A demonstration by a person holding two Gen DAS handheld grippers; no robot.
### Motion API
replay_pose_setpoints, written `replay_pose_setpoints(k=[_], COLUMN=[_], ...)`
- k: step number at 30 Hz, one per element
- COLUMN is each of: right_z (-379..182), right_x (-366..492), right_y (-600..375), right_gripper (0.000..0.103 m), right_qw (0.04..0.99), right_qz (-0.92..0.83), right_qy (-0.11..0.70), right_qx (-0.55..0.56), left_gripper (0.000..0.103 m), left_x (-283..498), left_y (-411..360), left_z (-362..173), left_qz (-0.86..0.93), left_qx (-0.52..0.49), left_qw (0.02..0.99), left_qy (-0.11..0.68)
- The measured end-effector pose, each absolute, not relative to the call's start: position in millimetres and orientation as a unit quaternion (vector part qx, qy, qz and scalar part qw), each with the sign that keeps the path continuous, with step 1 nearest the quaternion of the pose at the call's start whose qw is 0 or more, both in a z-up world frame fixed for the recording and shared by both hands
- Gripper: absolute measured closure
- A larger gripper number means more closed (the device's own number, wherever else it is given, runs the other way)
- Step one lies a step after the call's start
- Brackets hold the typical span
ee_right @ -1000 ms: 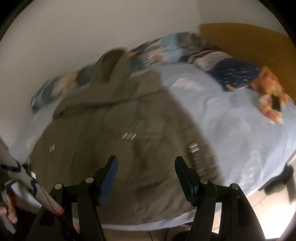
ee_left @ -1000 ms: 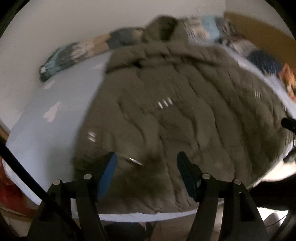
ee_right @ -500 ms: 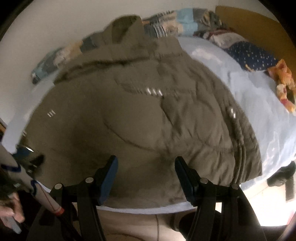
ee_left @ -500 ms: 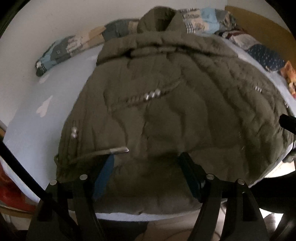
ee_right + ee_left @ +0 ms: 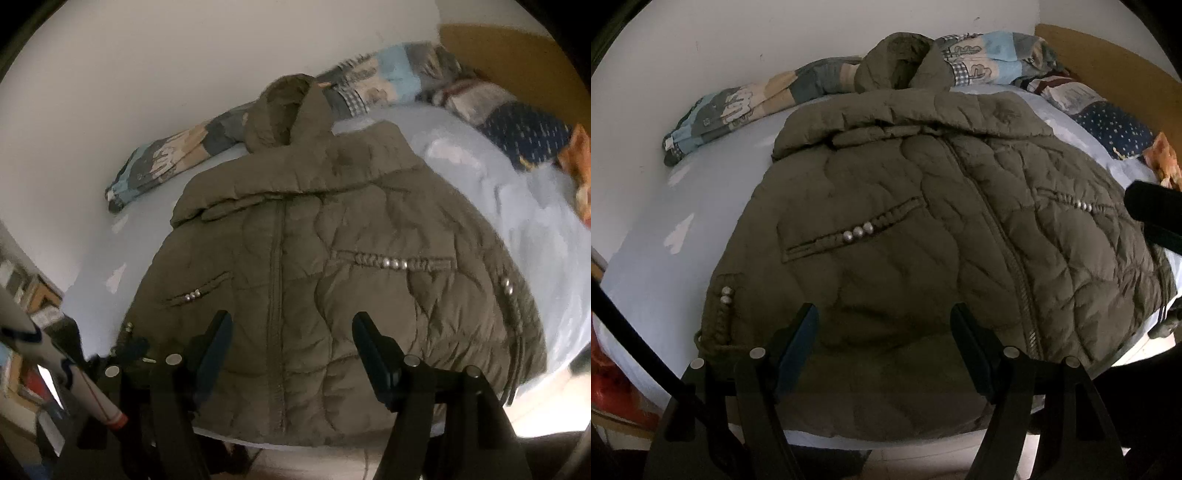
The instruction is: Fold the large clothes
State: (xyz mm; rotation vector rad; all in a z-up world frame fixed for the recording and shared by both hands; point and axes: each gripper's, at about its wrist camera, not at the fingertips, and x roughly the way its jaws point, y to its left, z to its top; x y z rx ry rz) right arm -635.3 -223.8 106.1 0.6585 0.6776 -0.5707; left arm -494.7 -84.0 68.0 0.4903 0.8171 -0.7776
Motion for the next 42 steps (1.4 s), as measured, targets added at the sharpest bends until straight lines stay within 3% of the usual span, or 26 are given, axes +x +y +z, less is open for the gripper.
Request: replay_pose_setpoints(k=[10,21,22,24,28,37,42], right_z=[113,109,108,108,107,129,109], right_x=[-641,-642,-642,-641,-633,-542,-470], right_y=[-240,-264,-267,-273,-291,-361,-413], right_gripper=[0.031,0.031,0.032,0.047,0.05,0.05,0.05], right_qw=[0.834,0.826,0.827,0.828,0.832,0.836,0.827], right_qz=[-0.282,-0.291,-0.29,-0.287,-0.272,-0.273,-0.284], right_qy=[0.301,0.291,0.289,0.294,0.302,0.331,0.358], right_qx=[0.367,0.384,0.386,0.382,0.378,0.342,0.327], left_gripper=[0.026,0.025,0.025,0.025,0.025,0.025,0.025], left_x=[-476,-422,-415,-397,-355,-292,-277], left_y=[-95,-167,-174,-193,-230,-257,-267], left_z=[116,145,146,144,131,107,93], left_qz=[-0.356,-0.371,-0.372,-0.366,-0.357,-0.323,-0.314], left_qx=[0.213,0.202,0.198,0.194,0.18,0.185,0.183], left_qw=[0.845,0.849,0.85,0.85,0.851,0.86,0.853], left_qy=[0.338,0.317,0.318,0.326,0.342,0.348,0.375])
